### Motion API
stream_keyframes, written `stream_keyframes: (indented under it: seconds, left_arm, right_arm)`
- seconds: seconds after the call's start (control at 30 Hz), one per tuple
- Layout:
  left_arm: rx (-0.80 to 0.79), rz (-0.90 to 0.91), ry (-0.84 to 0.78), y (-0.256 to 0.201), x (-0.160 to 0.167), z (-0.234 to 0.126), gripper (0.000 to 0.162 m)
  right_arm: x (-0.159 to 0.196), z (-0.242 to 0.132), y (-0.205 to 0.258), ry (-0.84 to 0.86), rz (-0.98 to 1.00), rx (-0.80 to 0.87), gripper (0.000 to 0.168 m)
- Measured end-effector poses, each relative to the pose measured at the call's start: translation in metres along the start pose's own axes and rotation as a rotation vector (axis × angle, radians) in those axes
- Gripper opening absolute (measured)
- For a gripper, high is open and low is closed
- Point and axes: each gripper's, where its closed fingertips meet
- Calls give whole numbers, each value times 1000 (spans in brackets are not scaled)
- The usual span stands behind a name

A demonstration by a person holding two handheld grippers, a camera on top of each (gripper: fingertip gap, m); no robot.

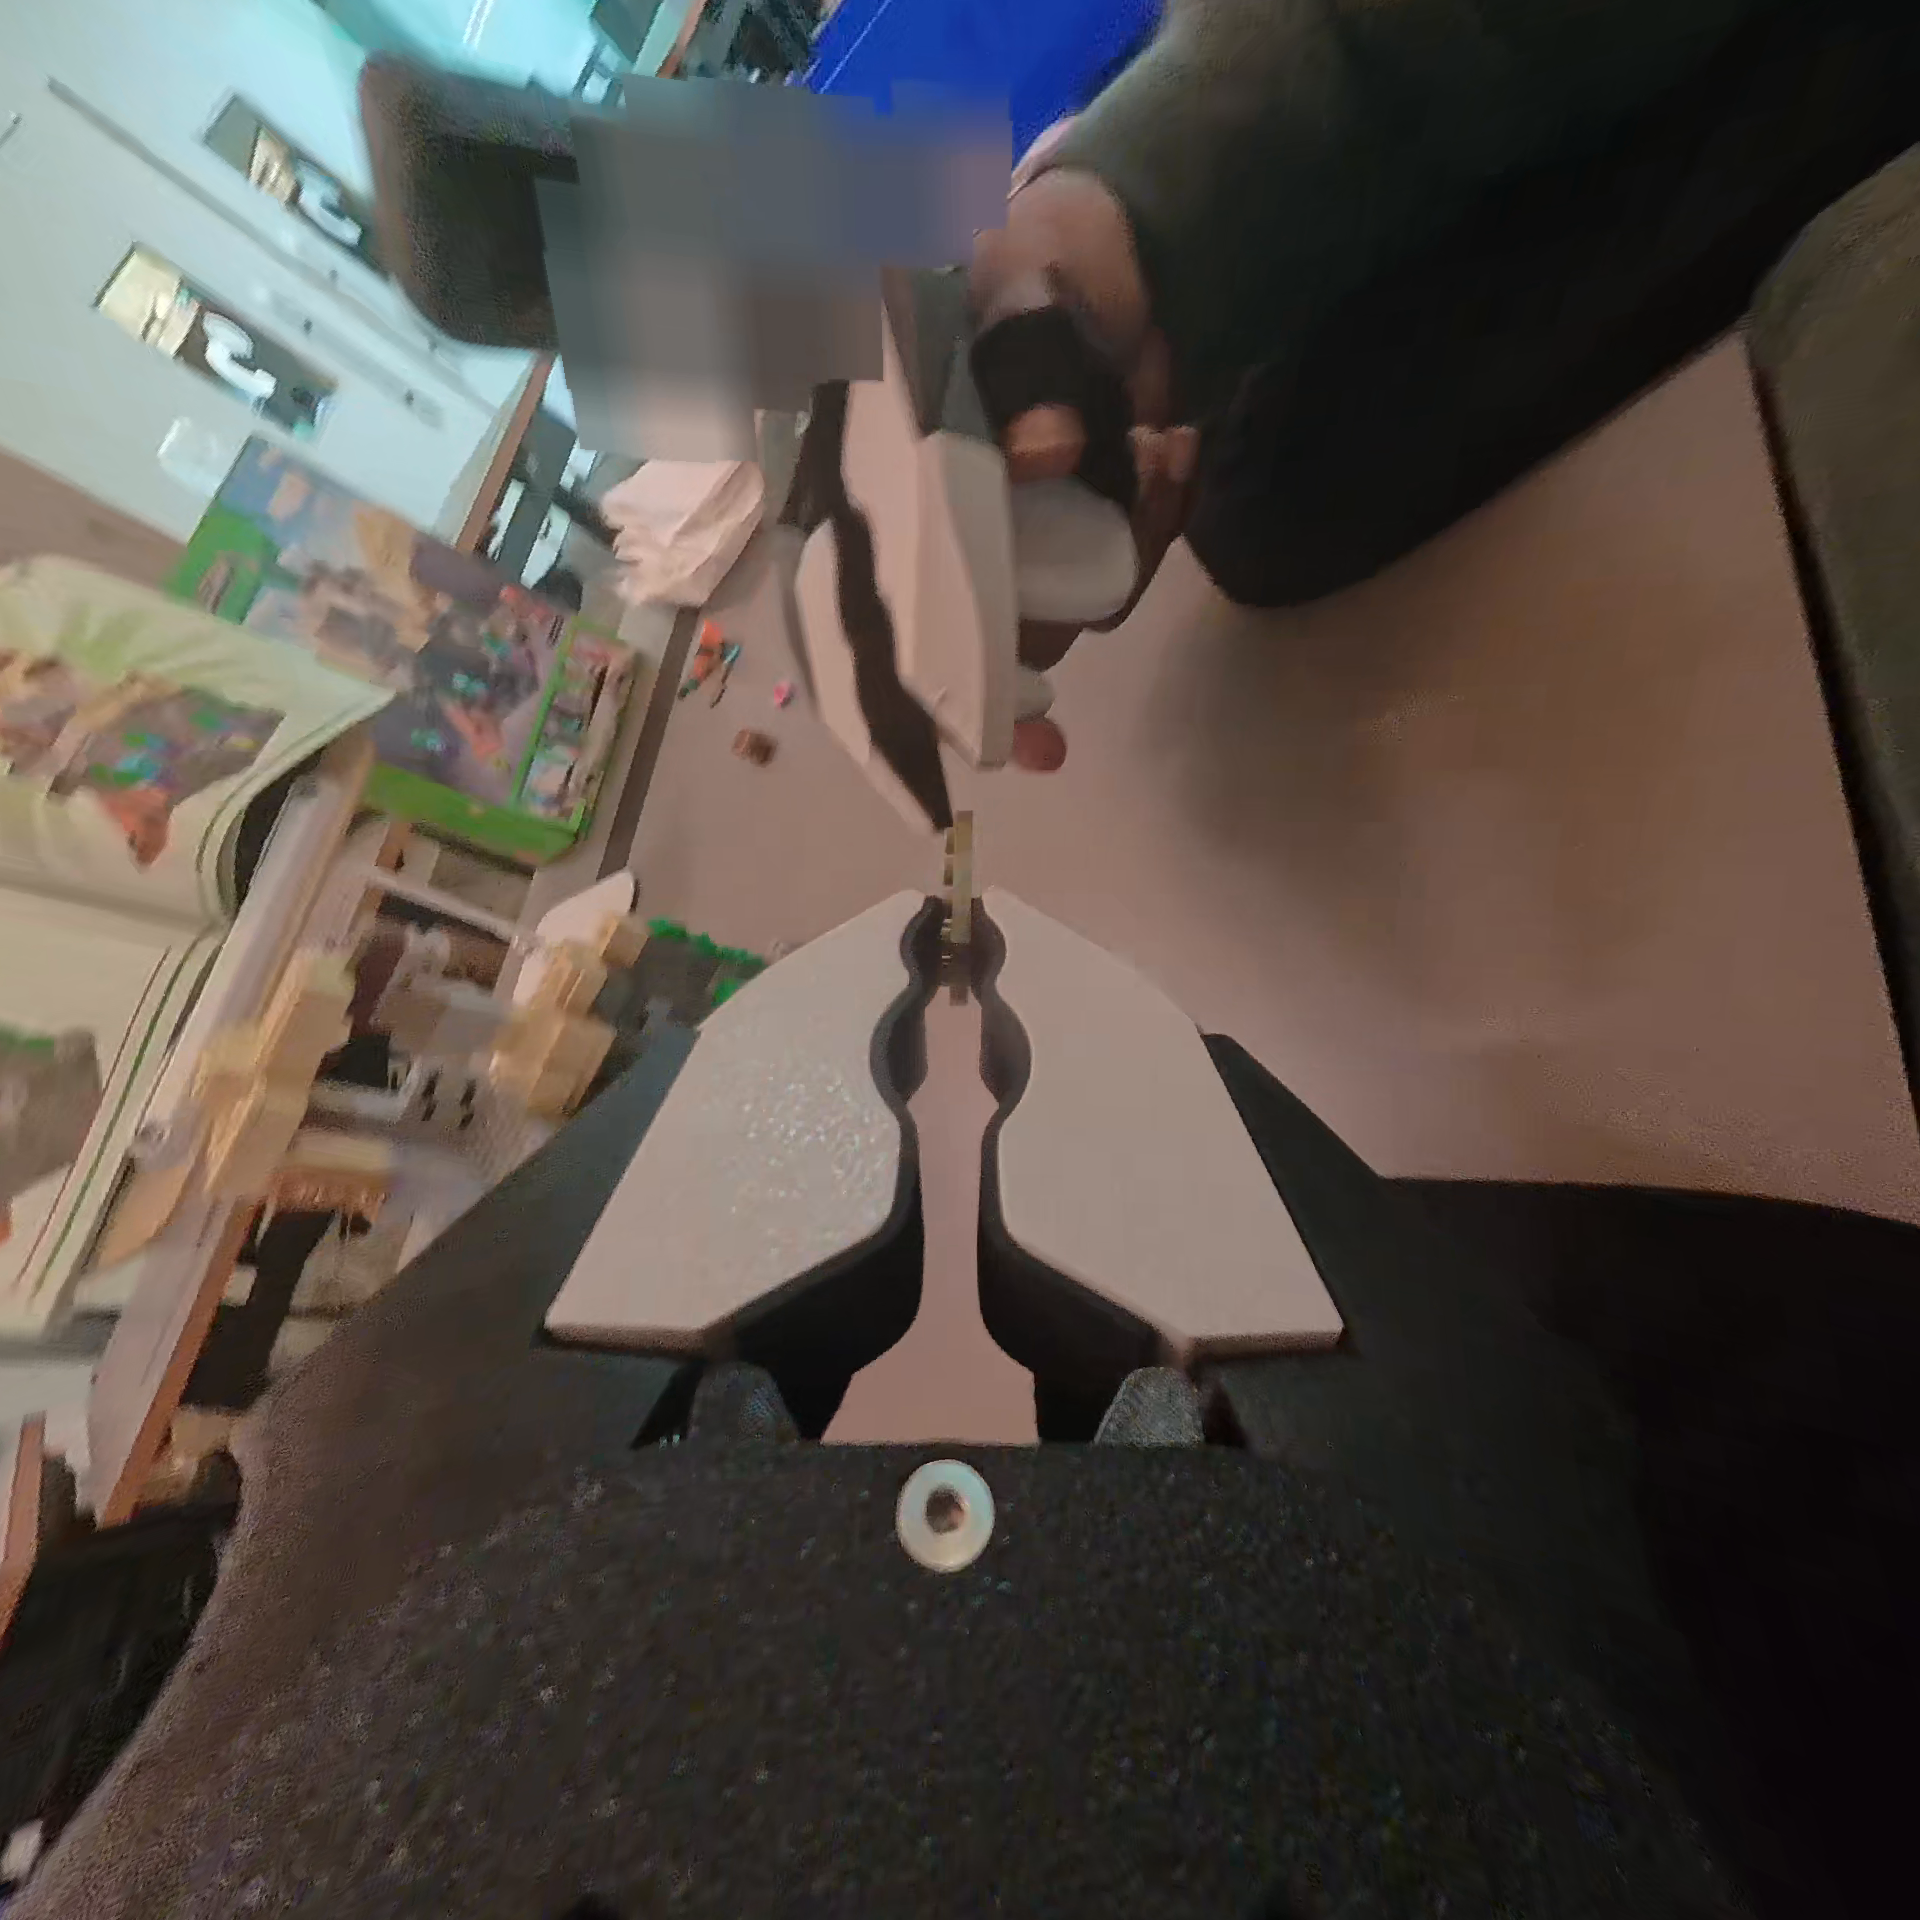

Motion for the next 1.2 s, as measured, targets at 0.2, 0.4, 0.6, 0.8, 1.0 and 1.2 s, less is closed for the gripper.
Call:
stream_keyframes:
  seconds: [0.2,0.4,0.6,0.8,1.0,1.2]
  left_arm:
    - [-283,-154,249,74,60,-34,5]
    - [-548,-409,647,131,170,-94,5]
    - [-619,-573,825,132,224,-123,8]
    - [-663,-581,766,136,217,-123,20]
    - [-528,-440,454,123,130,-86,17]
    - [-269,-279,211,63,53,-34,19]
  right_arm:
    - [28,-1,-39,191,-46,268,21]
    - [71,11,-72,515,-112,439,25]
    - [79,19,-82,648,-197,495,24]
    - [77,16,-78,622,-193,482,10]
    - [57,8,-67,449,-131,435,9]
    - [26,2,-50,215,-71,340,8]
Point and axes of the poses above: each gripper's, where its closed fingertips meet, z out along the fingers, x out of its underside, y = z × x across the jaws, and after that the axes turned 14 degrees about -x, right-handed
